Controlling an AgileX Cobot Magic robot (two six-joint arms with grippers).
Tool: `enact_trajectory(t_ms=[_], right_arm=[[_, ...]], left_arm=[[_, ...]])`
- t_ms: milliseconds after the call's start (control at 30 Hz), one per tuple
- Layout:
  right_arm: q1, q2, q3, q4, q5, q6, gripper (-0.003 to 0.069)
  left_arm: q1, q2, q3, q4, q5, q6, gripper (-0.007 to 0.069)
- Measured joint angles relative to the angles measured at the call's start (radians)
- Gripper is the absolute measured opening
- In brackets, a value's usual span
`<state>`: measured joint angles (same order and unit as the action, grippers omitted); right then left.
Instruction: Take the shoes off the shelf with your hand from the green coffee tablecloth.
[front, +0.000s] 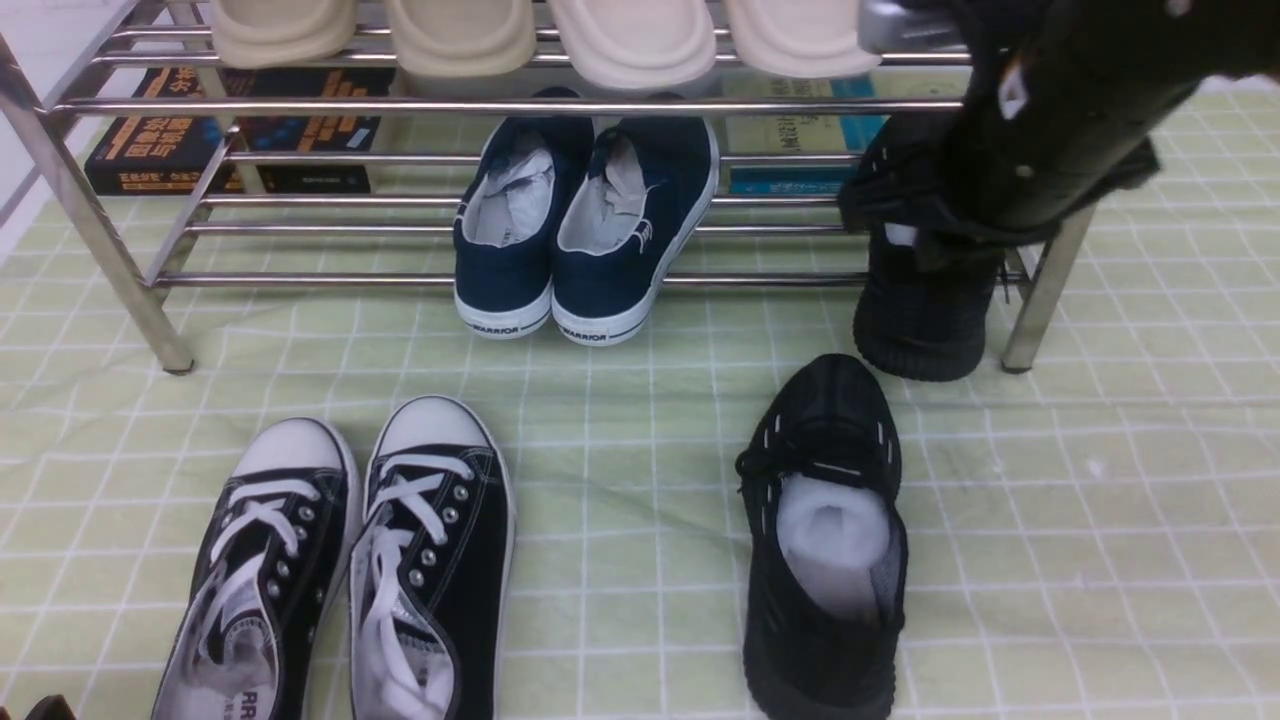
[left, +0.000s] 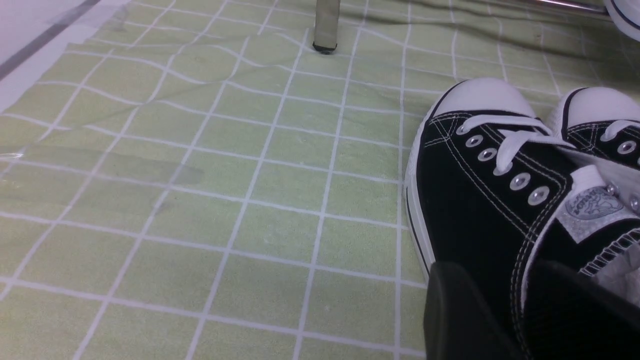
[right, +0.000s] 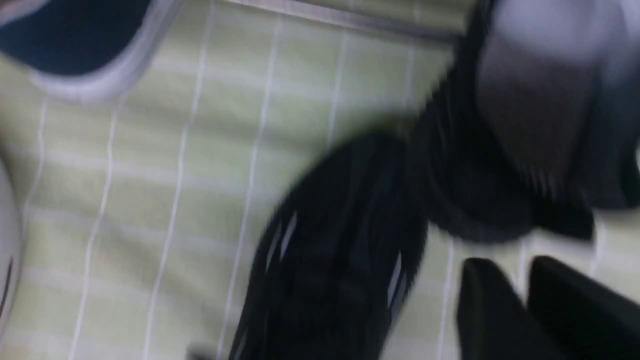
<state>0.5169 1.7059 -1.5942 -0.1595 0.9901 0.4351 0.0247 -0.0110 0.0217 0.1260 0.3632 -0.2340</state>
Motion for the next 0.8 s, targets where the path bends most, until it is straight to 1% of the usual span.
enact_trajectory(t_ms=[33,67,100,133,167,200,300,433,467,533,567,633,700,800], right_arm=[[-0.009,0.022,0.0,-0.016,-0.062,-0.005,0.0252],[-0.012,0.037,0.0,-0.037,-0.095,-0.005,0.0296],[-0.015,0.048,0.0,-0.051,-0.125,-0.005,0.0337],[-0.015,0.053,0.0,-0.059,-0.131,-0.005,0.0344],[-0.016,0.064,0.0,-0.075,-0.153,-0.005,0.0372],[-0.016,0.087,0.0,-0.116,-0.192,-0.004,0.0424],[-0.016,0.133,0.0,-0.171,-0.24,0.016,0.0467],[-0.016,0.19,0.0,-0.262,-0.281,0.088,0.0474],[-0.016,0.192,0.0,-0.268,-0.284,0.1,0.0473],[-0.016,0.231,0.0,-0.351,-0.299,0.18,0.0459],[-0.016,0.233,0.0,-0.357,-0.3,0.191,0.0454],[-0.016,0.258,0.0,-0.415,-0.305,0.25,0.0411],[-0.016,0.269,0.0,-0.43,-0.307,0.278,0.0348],[-0.016,0.273,0.0,-0.436,-0.313,0.291,0.0169]], left_arm=[[0.0,0.0,0.0,0.0,0.0,0.0,0.0239],[0.0,0.0,0.0,0.0,0.0,0.0,0.0239],[0.0,0.0,0.0,0.001,0.0,0.0,0.0239],[0.0,0.0,0.0,0.001,0.0,0.0,0.0239],[0.0,0.0,0.0,0.003,0.0,0.0,0.0239],[0.0,0.0,0.0,0.006,0.0,0.0,0.0239],[0.0,0.0,0.0,0.012,0.0,0.0,0.0239],[0.0,0.0,0.0,0.02,0.0,0.0,0.0239],[0.0,0.0,0.0,0.021,0.0,0.0,0.0239],[0.0,0.0,0.0,0.022,0.0,0.0,0.0239],[0.0,0.0,0.0,0.022,0.0,0.0,0.0239],[0.0,0.0,0.0,0.022,0.0,0.0,0.0239],[0.0,0.0,0.0,0.022,0.0,0.0,0.0239],[0.0,0.0,0.0,0.022,0.0,0.0,0.0239]])
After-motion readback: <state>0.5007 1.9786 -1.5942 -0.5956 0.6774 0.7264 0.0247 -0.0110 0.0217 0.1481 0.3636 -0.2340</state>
